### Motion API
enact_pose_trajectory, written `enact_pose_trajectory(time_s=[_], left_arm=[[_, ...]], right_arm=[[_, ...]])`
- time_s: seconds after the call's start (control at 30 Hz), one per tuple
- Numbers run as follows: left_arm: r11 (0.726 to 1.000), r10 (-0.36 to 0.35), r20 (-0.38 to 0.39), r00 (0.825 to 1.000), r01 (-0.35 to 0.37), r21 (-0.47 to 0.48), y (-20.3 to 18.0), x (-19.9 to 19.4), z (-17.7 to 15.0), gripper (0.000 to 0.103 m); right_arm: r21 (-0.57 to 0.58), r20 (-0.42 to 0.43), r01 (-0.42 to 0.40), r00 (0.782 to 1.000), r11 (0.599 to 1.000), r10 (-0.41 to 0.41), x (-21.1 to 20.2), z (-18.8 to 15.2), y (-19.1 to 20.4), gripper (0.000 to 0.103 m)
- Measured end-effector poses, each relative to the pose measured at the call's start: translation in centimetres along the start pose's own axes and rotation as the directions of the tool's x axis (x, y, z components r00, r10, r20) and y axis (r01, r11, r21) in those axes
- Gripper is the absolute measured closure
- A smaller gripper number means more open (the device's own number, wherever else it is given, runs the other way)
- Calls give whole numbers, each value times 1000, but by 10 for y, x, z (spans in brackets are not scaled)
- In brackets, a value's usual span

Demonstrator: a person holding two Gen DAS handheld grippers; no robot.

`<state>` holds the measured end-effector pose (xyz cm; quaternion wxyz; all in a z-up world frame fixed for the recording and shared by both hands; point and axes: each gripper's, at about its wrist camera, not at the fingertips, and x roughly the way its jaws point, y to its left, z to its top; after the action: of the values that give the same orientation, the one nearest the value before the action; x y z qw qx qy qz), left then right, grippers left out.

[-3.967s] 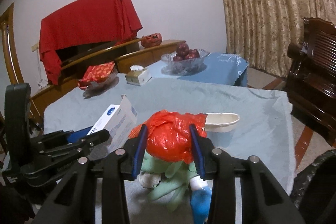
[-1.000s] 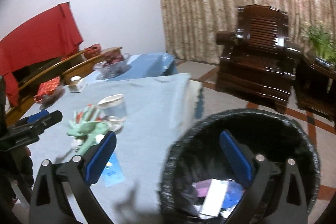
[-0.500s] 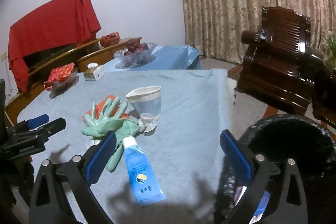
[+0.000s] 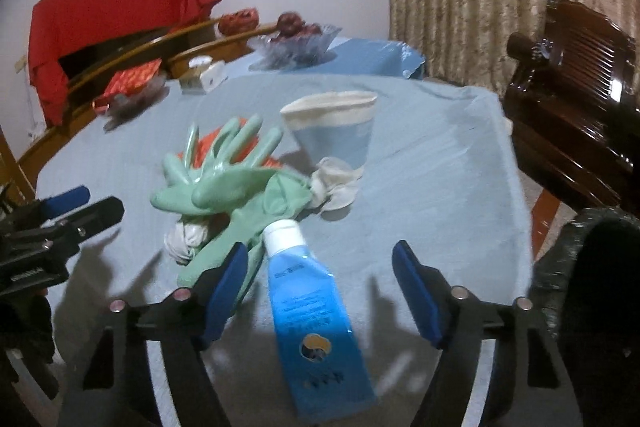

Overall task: Collect trash
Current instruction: 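Grasp the green rubber glove with the left tool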

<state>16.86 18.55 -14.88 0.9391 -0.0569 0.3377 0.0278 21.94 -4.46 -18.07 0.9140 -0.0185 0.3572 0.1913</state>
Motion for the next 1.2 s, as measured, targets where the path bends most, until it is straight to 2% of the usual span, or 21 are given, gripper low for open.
enact_pose_trajectory(time_s=[0.17, 0.33, 0.53, 0.87, 0.93, 0.97, 1.2], left_arm=[[1000, -6, -7, 1000, 6, -1, 1, 5, 0, 12], [1000, -16, -12, 1000, 16, -4, -1, 10, 1, 12], [1000, -23, -18, 1000, 23, -3, -4, 12, 1, 12], [1000, -26, -17, 1000, 26, -2, -7, 11, 1, 12], [1000, -27, -17, 999, 27, 0, -7, 12, 1, 12], [1000, -29, -17, 999, 29, 0, -9, 12, 1, 12], [997, -72, -29, 997, 72, 18, -26, 21, 7, 12]], right_arm=[[-4, -37, -4, 999, 1000, 4, 13, -1, 4, 39], [-7, -111, 13, 994, 1000, -14, 30, -4, 3, 45], [49, -85, 68, 994, 996, -64, 24, 0, -13, 46], [57, -138, 55, 989, 997, -46, 43, 3, -11, 46], [57, -136, 42, 990, 997, -34, 44, 4, -11, 56], [51, -133, 36, 991, 998, -29, 43, 4, -10, 58], [103, -111, 71, 992, 992, -59, 35, 4, -23, 59]])
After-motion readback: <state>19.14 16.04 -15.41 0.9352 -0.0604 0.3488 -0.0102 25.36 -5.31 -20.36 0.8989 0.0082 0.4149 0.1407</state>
